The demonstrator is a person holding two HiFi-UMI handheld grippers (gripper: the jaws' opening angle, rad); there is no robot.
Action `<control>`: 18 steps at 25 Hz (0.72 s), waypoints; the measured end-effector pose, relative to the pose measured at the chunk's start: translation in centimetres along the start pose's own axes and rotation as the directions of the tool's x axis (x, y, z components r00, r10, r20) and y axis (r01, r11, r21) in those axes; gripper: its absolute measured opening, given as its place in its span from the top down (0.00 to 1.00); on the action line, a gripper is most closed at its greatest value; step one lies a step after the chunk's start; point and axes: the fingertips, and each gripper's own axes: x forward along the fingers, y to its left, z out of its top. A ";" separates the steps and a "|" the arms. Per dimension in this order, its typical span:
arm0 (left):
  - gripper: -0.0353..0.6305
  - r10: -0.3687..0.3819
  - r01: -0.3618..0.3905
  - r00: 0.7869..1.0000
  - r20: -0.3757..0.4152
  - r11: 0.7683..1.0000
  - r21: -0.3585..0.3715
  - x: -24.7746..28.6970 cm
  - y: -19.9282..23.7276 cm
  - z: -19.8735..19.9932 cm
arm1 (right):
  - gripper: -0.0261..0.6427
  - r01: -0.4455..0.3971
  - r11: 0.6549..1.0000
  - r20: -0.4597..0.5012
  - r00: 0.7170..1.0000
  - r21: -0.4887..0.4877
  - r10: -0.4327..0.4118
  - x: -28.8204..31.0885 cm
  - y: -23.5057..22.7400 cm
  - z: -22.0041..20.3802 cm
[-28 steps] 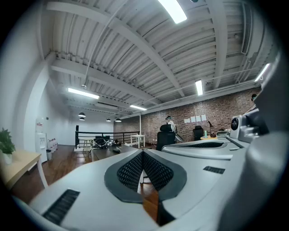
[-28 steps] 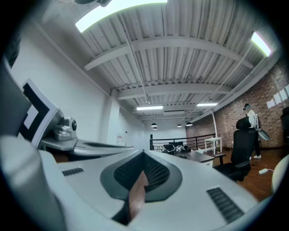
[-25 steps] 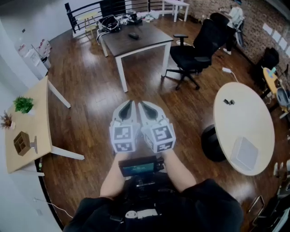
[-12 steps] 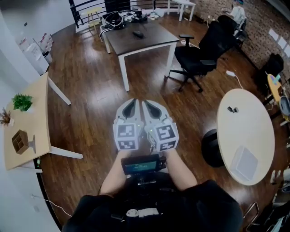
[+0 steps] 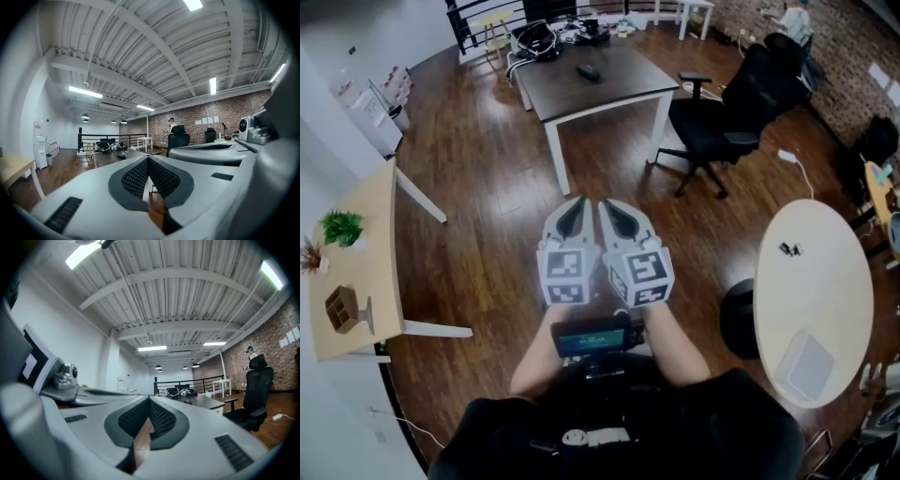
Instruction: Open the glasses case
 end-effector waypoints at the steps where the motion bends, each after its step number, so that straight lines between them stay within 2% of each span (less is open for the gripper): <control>1: 0.95 0.002 -0.002 1.000 -0.001 1.000 0.000 0.8 0.2 0.0 | 0.93 0.001 1.000 -0.002 1.000 0.002 -0.001 0.6 -0.6 0.0; 8: 0.95 0.015 -0.015 1.000 0.018 1.000 0.008 5.4 0.6 1.8 | 0.93 0.007 1.000 0.013 1.000 -0.002 -0.007 3.9 -4.5 1.3; 13: 0.95 0.074 -0.078 0.988 0.135 0.997 0.019 7.7 1.9 4.4 | 0.93 0.022 0.997 0.111 0.994 -0.069 -0.014 5.5 -6.9 3.7; 14: 0.95 0.084 -0.089 0.990 0.111 0.995 0.045 8.3 2.1 4.3 | 0.93 0.031 0.995 0.107 0.994 -0.094 -0.021 6.0 -7.4 3.8; 15: 0.95 0.086 -0.090 0.995 0.042 0.993 0.081 9.2 2.2 3.7 | 0.93 0.040 0.993 0.063 0.997 -0.107 -0.033 6.7 -8.1 3.2; 16: 0.95 0.082 -0.075 0.995 -0.058 0.991 0.108 10.3 2.2 2.3 | 0.93 0.043 0.994 -0.026 0.999 -0.101 -0.046 7.8 -8.9 1.7; 17: 0.94 0.068 -0.049 0.983 -0.171 0.993 0.111 11.7 2.3 0.5 | 0.93 0.047 0.996 -0.148 0.987 -0.072 -0.057 9.0 -10.0 -0.8; 18: 0.94 0.042 -0.020 0.959 -0.280 0.996 0.082 13.0 2.4 -1.8 | 0.93 0.059 0.998 -0.278 0.958 -0.030 -0.065 10.1 -11.1 -3.8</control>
